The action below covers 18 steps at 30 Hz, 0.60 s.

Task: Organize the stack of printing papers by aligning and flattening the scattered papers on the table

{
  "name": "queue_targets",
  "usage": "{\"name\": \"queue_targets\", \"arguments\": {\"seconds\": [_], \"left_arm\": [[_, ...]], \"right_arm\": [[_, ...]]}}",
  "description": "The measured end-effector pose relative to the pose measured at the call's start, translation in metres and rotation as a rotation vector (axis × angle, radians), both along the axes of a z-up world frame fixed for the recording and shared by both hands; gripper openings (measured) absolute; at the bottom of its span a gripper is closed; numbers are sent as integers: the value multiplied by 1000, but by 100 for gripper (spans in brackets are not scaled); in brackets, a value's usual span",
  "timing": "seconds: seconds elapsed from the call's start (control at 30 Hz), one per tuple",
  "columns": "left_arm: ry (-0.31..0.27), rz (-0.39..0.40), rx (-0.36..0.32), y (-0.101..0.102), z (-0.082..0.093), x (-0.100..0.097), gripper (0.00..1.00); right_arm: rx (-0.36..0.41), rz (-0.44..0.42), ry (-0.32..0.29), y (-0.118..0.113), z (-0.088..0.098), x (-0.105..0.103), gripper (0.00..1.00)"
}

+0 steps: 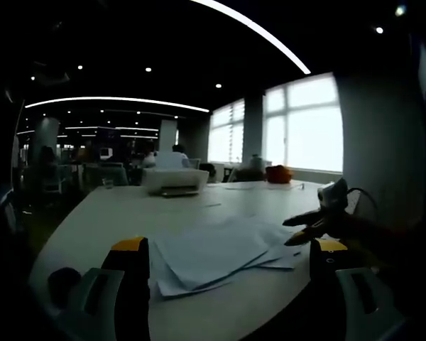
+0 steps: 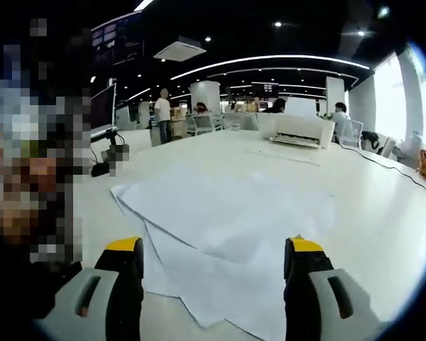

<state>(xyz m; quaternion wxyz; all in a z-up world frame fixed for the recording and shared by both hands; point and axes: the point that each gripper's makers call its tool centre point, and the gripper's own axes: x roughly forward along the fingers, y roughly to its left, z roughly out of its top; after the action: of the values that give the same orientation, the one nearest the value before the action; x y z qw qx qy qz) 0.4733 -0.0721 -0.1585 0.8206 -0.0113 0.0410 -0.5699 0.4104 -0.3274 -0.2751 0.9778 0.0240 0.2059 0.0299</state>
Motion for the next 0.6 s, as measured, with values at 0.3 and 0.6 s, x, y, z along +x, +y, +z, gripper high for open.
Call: {"name": "queue_targets", "arguments": {"seconds": [0.3, 0.6], "left_arm": [[1, -1, -1, 0, 0, 0, 96], [3, -3, -2, 0, 0, 0, 96]], "right_arm": [[43, -47, 8, -11, -15, 11, 68], [41, -62, 30, -13, -26, 17, 63]]}}
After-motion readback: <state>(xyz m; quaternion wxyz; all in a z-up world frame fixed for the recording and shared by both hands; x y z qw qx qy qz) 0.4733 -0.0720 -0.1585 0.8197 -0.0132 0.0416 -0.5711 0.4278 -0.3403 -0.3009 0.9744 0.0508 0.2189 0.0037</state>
